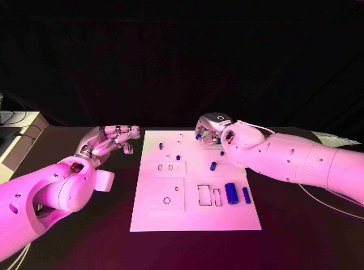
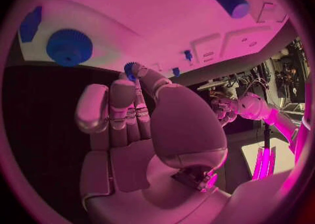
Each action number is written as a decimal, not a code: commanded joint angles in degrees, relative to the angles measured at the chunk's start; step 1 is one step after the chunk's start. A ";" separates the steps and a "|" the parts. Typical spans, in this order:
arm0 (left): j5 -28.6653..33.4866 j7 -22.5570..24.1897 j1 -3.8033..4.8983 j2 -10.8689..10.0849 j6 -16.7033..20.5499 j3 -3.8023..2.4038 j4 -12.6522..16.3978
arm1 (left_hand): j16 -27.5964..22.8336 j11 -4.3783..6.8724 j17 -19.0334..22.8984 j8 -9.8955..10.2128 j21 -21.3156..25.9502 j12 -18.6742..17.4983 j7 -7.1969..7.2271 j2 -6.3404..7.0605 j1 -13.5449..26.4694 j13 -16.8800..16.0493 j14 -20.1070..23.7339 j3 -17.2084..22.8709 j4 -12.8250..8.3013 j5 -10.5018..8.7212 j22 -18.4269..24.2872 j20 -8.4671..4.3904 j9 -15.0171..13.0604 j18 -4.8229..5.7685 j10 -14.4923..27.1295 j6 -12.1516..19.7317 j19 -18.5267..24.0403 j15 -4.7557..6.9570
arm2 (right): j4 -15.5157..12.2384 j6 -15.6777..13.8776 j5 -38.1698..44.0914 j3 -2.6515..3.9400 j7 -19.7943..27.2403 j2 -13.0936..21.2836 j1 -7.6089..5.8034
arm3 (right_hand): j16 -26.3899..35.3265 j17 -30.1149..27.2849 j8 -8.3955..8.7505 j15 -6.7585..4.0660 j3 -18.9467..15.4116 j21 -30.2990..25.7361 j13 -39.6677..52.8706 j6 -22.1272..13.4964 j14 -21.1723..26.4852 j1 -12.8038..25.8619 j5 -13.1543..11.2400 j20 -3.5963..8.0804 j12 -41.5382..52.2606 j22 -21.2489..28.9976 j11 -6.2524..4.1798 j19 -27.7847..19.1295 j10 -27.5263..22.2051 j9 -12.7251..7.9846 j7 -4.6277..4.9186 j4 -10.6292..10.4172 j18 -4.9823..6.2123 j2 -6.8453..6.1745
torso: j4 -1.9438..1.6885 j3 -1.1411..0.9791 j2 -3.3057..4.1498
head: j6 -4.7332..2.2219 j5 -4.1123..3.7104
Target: Assemble the parts on the task board
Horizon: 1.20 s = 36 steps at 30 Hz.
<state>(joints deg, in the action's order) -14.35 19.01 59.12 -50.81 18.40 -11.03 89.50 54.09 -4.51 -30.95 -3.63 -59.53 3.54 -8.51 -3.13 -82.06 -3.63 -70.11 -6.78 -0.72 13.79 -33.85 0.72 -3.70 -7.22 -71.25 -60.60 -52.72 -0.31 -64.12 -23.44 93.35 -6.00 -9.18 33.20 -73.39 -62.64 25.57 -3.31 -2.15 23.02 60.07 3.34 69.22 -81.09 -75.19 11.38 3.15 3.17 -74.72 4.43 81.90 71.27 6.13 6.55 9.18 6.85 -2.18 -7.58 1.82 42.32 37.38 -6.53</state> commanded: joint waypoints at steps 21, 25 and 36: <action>-0.79 0.11 0.04 -0.27 -1.24 -0.36 2.48 | 0.51 -0.13 0.29 -0.08 -0.39 0.15 0.01 0.21 0.41 0.00 0.40 0.01 0.00 0.25 -0.07 0.11 -0.01 -0.64 0.74 0.46 0.38 0.01 | 8.90 -7.68 2.42 0.29 -3.15 -9.64 0.16 | -0.16 -0.06 -0.39 -0.26 0.06 -3.70 0.19 0.33 0.17 -1.08 0.65 0.03 0.18 -3.80 -1.43 1.43 1.75 -0.41 0.11 0.84 -0.23 1.42 | -1.80 1.12 1.11 | -0.42 -1.07; -0.84 0.04 0.04 -0.25 -1.31 -0.41 2.60 | 0.51 -0.13 0.29 -0.08 -0.39 0.15 0.01 0.21 0.41 0.00 0.40 0.01 0.00 0.25 -0.07 0.11 -0.01 -0.64 0.74 0.46 0.38 0.01 | 9.23 -7.04 2.80 0.27 -3.15 -10.00 0.25 | -0.15 -0.06 -0.39 -0.26 0.06 -4.32 0.19 0.31 0.15 -1.10 0.68 0.02 0.18 -4.42 -1.42 1.65 1.71 -0.45 0.13 0.87 -0.23 1.42 | -2.12 1.24 1.21 | -0.33 -1.21; -0.88 0.22 0.04 -0.36 -1.28 -0.47 2.35 | 0.51 -0.13 0.29 -0.08 -0.39 0.15 0.01 0.21 0.41 0.00 0.40 0.01 0.00 0.25 -0.07 0.11 -0.01 -0.64 0.74 0.46 0.38 0.01 | 8.99 -5.47 3.57 0.25 -3.55 -9.55 0.33 | -0.16 -0.06 -0.38 -0.25 0.07 -6.50 0.19 0.29 0.14 -1.02 0.91 0.02 0.18 -6.68 -1.40 2.55 1.69 -0.52 0.15 0.94 -0.28 1.45 | -2.21 1.38 1.49 | 0.03 -1.09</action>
<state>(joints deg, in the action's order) -14.93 18.88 59.12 -51.20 18.11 -11.43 91.79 54.47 -4.51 -30.71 -3.63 -59.53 3.53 -8.51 -3.13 -82.06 -3.63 -70.11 -6.78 -0.72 13.79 -33.85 0.72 -3.70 -7.44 -70.84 -60.61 -52.73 -0.31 -55.03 -30.15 95.66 -5.76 -12.39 23.56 -73.07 -62.68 25.54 -3.49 -2.13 23.01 53.91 3.34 69.15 -81.09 -75.20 11.79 3.16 3.10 -74.93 4.37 83.52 71.21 5.53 6.55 9.81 5.73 -2.19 -9.75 3.12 43.70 37.34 -7.68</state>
